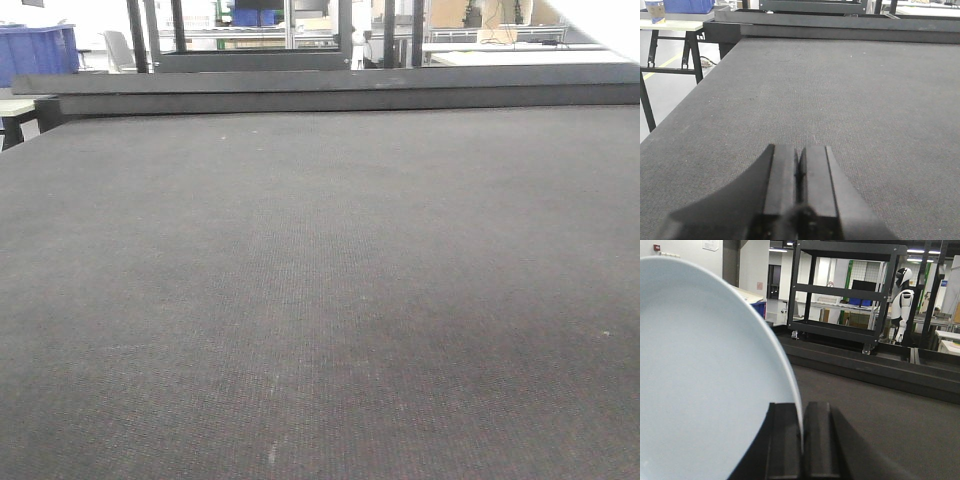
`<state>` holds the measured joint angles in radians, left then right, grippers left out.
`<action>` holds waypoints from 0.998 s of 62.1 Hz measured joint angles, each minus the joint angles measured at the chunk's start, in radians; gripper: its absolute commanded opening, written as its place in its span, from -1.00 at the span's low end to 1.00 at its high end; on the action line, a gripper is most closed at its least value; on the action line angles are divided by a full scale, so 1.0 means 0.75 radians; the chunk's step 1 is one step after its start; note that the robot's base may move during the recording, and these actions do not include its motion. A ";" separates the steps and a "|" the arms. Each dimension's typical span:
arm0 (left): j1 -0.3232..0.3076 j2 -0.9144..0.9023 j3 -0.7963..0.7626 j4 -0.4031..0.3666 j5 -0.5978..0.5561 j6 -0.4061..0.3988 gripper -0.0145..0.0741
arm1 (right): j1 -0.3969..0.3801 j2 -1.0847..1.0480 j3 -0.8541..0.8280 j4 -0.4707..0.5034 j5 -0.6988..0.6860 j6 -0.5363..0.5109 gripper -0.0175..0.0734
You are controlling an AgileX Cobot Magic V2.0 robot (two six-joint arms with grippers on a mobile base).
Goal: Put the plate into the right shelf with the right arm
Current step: 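Lift the white plate upright off the table with the right gripper, then drive the base to the shelf rack holding the plate in the right gripper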
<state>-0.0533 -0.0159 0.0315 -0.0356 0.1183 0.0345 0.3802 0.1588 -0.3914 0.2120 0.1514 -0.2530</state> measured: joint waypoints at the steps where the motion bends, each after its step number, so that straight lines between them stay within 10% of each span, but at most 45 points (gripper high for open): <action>1: 0.000 0.000 0.000 0.000 0.000 0.000 -0.78 | 0.000 0.000 0.003 0.000 -0.006 0.000 -0.47; 62: 0.000 0.000 0.000 0.000 0.000 0.000 -0.78 | 0.000 0.000 0.008 -0.003 -0.037 0.000 -0.47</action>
<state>-0.0533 -0.0159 0.0315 -0.0356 0.1183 0.0345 0.3802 0.1588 -0.3850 0.2099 0.1234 -0.2530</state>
